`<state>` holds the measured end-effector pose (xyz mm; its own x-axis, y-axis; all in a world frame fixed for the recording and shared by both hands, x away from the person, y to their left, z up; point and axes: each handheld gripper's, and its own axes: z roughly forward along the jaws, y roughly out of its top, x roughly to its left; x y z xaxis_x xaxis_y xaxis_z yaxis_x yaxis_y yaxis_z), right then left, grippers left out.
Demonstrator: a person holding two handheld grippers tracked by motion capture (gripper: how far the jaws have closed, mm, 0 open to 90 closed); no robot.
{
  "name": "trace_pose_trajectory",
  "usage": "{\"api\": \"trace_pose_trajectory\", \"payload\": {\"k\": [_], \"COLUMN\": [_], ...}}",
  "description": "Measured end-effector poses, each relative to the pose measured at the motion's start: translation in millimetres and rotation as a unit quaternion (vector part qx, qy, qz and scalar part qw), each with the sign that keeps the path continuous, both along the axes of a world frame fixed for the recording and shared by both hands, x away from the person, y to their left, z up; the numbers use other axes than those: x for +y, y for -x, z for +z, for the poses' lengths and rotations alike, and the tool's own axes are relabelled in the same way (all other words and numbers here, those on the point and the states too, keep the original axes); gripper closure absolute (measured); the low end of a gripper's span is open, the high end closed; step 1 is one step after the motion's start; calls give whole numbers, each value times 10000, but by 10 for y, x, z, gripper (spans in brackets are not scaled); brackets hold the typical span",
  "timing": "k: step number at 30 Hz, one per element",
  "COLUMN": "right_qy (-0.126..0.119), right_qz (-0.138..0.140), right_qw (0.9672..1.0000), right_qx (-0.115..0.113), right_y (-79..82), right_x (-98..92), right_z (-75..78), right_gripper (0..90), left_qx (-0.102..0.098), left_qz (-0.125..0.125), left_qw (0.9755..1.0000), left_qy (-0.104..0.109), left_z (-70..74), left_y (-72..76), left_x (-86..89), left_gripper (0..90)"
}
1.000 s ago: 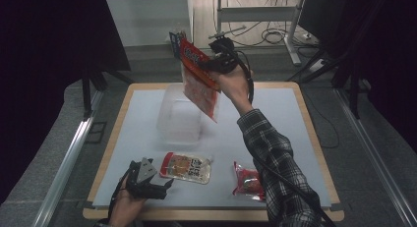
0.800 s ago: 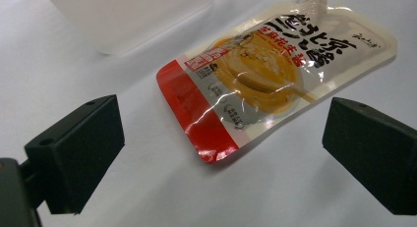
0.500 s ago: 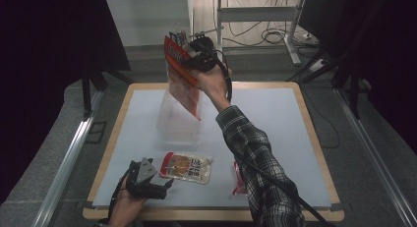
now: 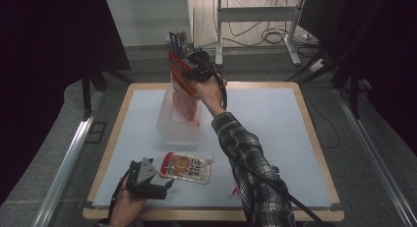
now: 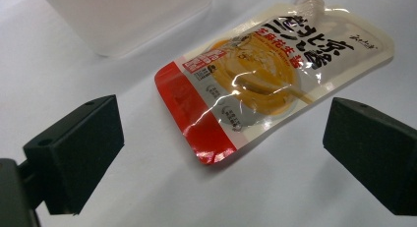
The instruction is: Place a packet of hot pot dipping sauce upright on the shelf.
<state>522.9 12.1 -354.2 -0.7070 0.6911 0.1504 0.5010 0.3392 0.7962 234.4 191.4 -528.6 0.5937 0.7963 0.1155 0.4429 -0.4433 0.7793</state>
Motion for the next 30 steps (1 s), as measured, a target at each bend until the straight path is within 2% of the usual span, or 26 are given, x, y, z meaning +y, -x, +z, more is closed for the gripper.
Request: {"api": "trace_pose_trajectory", "payload": {"k": [2,3,5,6,8,10,11,15,17,19,21,24,26,30], "right_qy": [63,17,-46,8,271,719,829,584,516,561,714,925,936,932], "right_qz": [-7,-29,-35,-43,-92,-206,-218,-241,-153,-80,-33,-49,-104,16], "right_qw": [10000,10000,10000,10000,9996,9969,9958,9975,9982,9981,9968,9940,9934,9933], "right_qx": [12,10,68,41,-37,-237,-305,-330,-265,-261,-355,-578,-649,-688], "right_y": [-30,-44,-74,-82,-96,-105,-117,-154,-173,-180,-169,-153,-149,-138], "right_x": [-5,-18,-36,-33,-12,21,22,-63,-98,-112,-111,-147,-188,-281], "right_z": [-76,-99,-113,-115,-125,-175,-205,-192,-158,-140,-136,-133,-120,-86], "right_gripper": [886,886,886,886,885,885,884,850,796,680,554,392,299,162], "left_qx": [18,17,22,26,31,28,31,49,50,60,68,71,77,127], "left_qz": [-11,-11,-22,-25,-36,-52,-56,-55,-55,-61,-69,-39,28,150], "left_qw": [10000,10000,10000,10000,10000,10000,10000,9999,9999,9998,9997,9993,9990,9980], "left_qy": [-11,-18,-19,-22,-22,-16,-3,103,132,195,221,371,440,595], "left_z": [1,1,0,-1,-4,-4,-3,-18,-25,-29,-28,-21,-15,-9], "left_y": [-1,0,-1,-2,-3,-1,-1,-19,-27,-33,-36,-38,-39,-48], "left_x": [3,3,1,-1,-4,-5,-5,-1,2,11,29,60,85,124], "left_gripper": [19,19,19,19,19,19,18,18,17,16,16,15,16,17]}}
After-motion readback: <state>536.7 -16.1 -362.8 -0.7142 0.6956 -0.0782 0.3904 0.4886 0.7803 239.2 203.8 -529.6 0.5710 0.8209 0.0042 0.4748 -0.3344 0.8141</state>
